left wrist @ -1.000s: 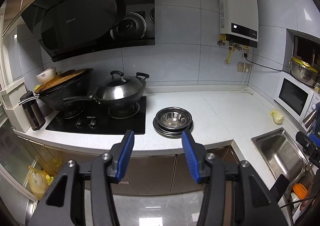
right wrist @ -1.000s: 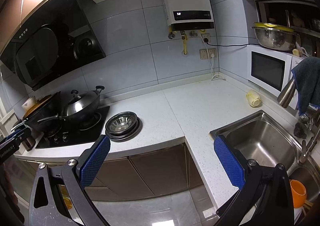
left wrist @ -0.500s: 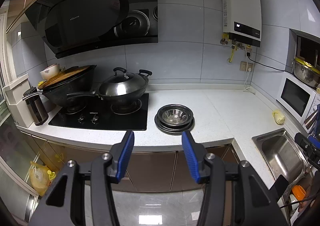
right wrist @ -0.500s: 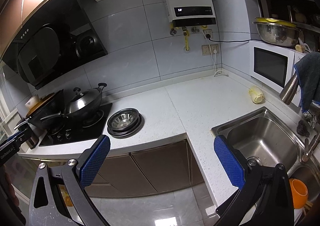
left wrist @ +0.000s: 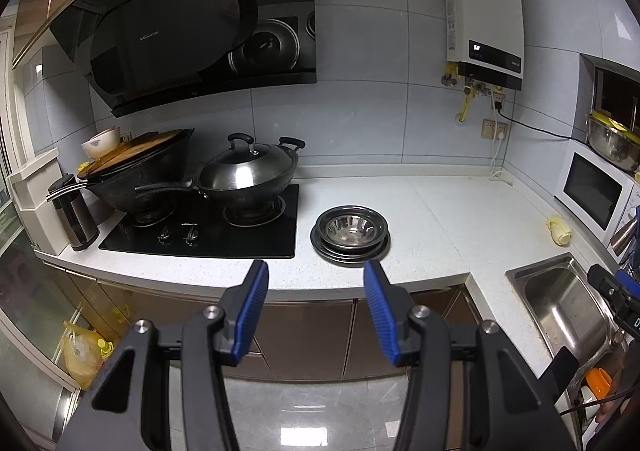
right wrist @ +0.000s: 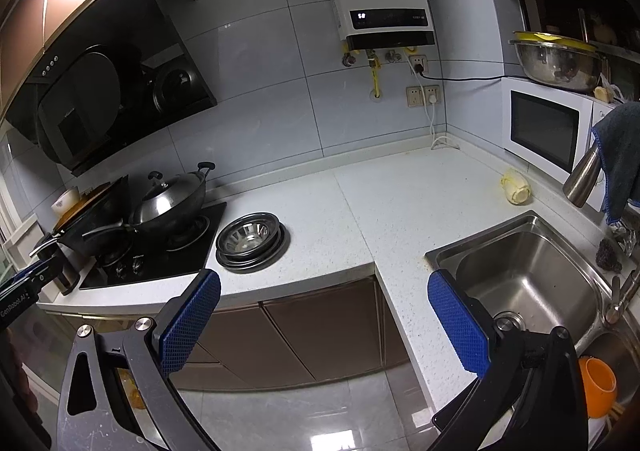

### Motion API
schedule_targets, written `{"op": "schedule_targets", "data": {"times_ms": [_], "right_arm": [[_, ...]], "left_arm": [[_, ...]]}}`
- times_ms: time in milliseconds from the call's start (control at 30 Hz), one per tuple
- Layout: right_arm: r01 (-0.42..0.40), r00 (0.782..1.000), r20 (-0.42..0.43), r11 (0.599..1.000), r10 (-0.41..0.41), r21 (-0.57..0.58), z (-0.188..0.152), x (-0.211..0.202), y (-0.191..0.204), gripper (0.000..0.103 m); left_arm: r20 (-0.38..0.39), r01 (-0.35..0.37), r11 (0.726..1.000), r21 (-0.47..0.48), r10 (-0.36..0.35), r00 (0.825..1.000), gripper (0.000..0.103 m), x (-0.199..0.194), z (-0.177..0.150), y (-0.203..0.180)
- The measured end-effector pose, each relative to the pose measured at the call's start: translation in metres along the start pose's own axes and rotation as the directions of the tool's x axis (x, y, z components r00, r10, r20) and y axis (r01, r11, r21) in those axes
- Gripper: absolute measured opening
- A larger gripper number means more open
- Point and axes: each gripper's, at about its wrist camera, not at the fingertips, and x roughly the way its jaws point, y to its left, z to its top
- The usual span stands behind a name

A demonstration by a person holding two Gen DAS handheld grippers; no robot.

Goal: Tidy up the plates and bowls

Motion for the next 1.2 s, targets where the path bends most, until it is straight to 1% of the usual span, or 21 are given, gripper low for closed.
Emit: {"op": "schedule_targets", "data": {"times_ms": [433, 633, 833, 1000, 1200], "right_arm": [[0.007, 1.0, -0.008, 1.0, -0.007, 0.0, -0.002, 0.003, 0.005, 0.102], [0.009, 1.0, -0.009, 1.0, -0.009, -0.002, -0.002, 0.004, 0.005, 0.102], [0.013, 1.0, -0.011, 1.0, -0.013, 0.002, -0.003, 0.007, 0.004, 0.102], [0.017, 1.0, -0.006, 1.0, -0.017, 0.005, -0.004, 0.007, 0.003, 0.102], [0.027, 1.0, -0.003, 1.0, -0.027, 0.008, -0.003, 0.008, 0.0, 0.102]], "left_arm": [[-0.004, -0.003, 1.0, 0.015, 0.003, 1.0, 0.048, 0.004, 0.0, 0.005], [-0.014, 0.02, 1.0, 0.015, -0.02, 1.0, 0.048, 0.011, 0.002, 0.014], [-0.021, 0.03, 1.0, 0.007, -0.03, 0.999, 0.048, 0.015, 0.004, 0.021], [-0.024, 0.027, 0.999, 0.023, -0.027, 0.999, 0.048, 0.017, 0.005, 0.021], [-0.072, 0.049, 0.999, 0.011, -0.048, 0.996, 0.048, 0.031, 0.005, 0.026]]}}
